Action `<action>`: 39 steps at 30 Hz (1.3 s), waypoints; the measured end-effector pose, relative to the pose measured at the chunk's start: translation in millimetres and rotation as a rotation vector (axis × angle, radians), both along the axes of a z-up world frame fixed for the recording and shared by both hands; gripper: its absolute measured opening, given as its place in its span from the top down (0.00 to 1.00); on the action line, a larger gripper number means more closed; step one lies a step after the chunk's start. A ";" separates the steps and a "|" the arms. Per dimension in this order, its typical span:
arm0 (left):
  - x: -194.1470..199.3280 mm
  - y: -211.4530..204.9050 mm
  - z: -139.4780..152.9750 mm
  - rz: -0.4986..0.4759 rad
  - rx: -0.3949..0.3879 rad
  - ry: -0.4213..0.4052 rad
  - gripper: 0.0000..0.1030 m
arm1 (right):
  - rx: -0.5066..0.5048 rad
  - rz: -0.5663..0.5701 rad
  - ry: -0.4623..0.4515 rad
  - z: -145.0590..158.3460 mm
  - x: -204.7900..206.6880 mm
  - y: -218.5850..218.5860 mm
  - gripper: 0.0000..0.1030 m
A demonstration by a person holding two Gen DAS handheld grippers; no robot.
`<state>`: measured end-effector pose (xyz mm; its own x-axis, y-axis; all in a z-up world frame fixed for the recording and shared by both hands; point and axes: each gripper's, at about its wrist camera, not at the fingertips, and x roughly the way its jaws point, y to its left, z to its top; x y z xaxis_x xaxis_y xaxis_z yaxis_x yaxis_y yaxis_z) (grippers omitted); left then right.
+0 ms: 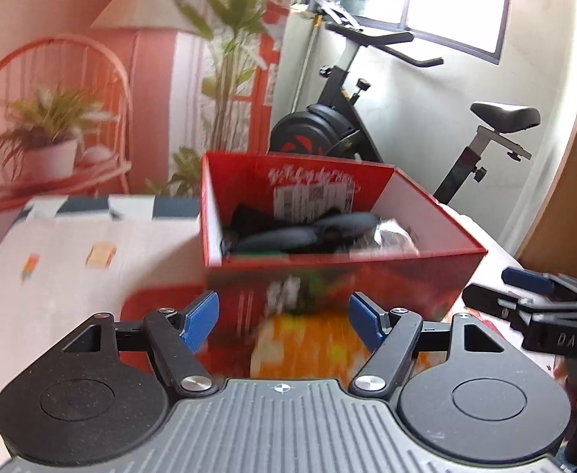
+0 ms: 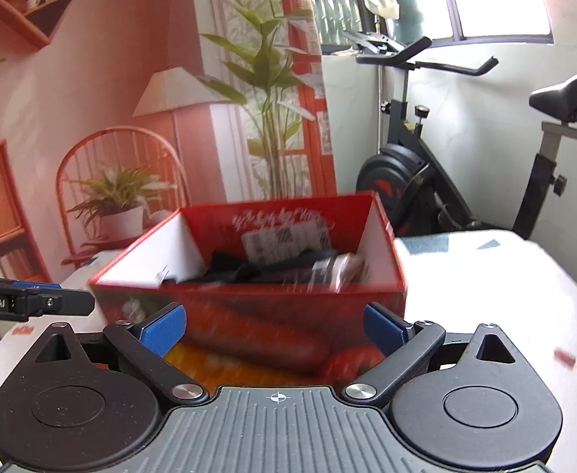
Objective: Organize soft objects
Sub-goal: 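Move the left tool to the pink knit towel on the cloth pile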
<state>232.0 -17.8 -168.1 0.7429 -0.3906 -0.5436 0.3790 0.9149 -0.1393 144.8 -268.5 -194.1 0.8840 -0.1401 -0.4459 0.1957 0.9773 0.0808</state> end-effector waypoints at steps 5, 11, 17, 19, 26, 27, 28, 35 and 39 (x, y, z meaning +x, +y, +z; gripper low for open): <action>-27.4 10.1 -22.6 0.044 -0.006 0.029 0.29 | -0.020 0.013 0.049 -28.4 -25.6 21.3 0.07; -49.0 22.7 -48.4 0.068 -0.031 0.102 0.29 | -0.032 0.024 0.101 -45.3 -54.8 25.9 0.06; -54.9 25.9 -72.3 0.100 -0.014 0.148 0.29 | 0.022 -0.013 0.168 -58.1 -74.9 20.2 0.06; -53.0 24.8 -75.4 0.103 -0.010 0.162 0.38 | 0.037 -0.022 0.198 -63.8 -81.4 20.7 0.06; -51.1 29.3 -84.1 0.120 -0.036 0.198 0.42 | 0.088 -0.077 0.226 -69.8 -88.3 7.8 0.07; -52.1 28.1 -84.6 0.118 -0.027 0.196 0.42 | 0.092 -0.084 0.230 -71.8 -88.5 5.9 0.09; -52.4 27.6 -84.9 0.115 -0.021 0.193 0.42 | 0.088 -0.094 0.228 -73.2 -87.8 4.6 0.11; -53.2 24.7 -87.8 0.109 0.004 0.197 0.42 | 0.026 -0.122 0.295 -89.8 -79.3 6.6 0.15; -53.7 25.2 -89.7 0.111 0.003 0.200 0.42 | 0.023 -0.114 0.312 -95.1 -76.0 6.3 0.11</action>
<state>178.3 7.5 -257.7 0.6585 -0.3109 -0.6854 0.2415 0.9498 -0.1988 68.8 -262.2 -289.3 0.6836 -0.2167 -0.6970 0.3222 0.9464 0.0218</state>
